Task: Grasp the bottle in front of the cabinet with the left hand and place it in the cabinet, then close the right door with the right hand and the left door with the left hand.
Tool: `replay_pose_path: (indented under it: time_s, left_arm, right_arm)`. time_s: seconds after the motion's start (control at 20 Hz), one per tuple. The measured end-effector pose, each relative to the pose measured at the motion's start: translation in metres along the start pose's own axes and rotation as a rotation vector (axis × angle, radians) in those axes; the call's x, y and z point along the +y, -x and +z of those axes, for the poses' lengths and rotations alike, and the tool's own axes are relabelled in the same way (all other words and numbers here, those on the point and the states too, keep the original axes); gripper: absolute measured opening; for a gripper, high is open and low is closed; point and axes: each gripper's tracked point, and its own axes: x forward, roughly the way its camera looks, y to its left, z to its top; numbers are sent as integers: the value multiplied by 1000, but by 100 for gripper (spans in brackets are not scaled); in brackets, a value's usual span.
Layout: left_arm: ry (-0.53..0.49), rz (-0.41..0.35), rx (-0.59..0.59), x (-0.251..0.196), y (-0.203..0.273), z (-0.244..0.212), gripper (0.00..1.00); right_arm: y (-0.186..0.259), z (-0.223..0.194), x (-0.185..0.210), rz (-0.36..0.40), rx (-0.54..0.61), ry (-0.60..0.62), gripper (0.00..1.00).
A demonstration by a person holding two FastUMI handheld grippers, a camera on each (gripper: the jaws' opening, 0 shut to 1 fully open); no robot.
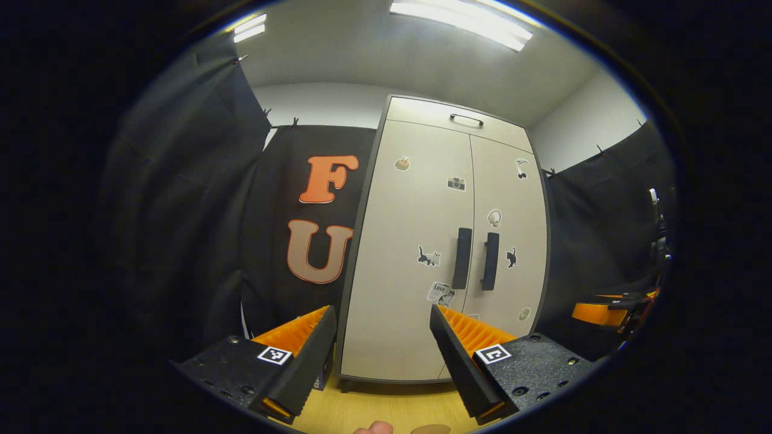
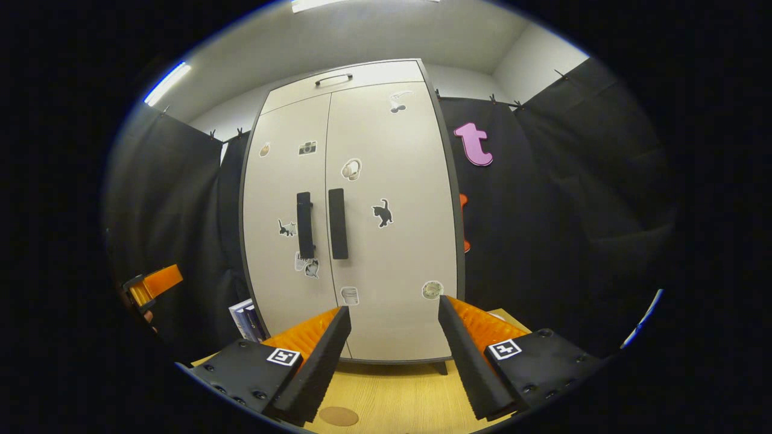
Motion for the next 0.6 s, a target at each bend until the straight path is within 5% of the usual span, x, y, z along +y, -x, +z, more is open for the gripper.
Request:
replay_pose_path:
  time_s: [0.6]
  left_arm:
    - [1,-76,20,-16,0,-3,95]
  right_arm:
    - [14,3,-4,-56,-50,0,97]
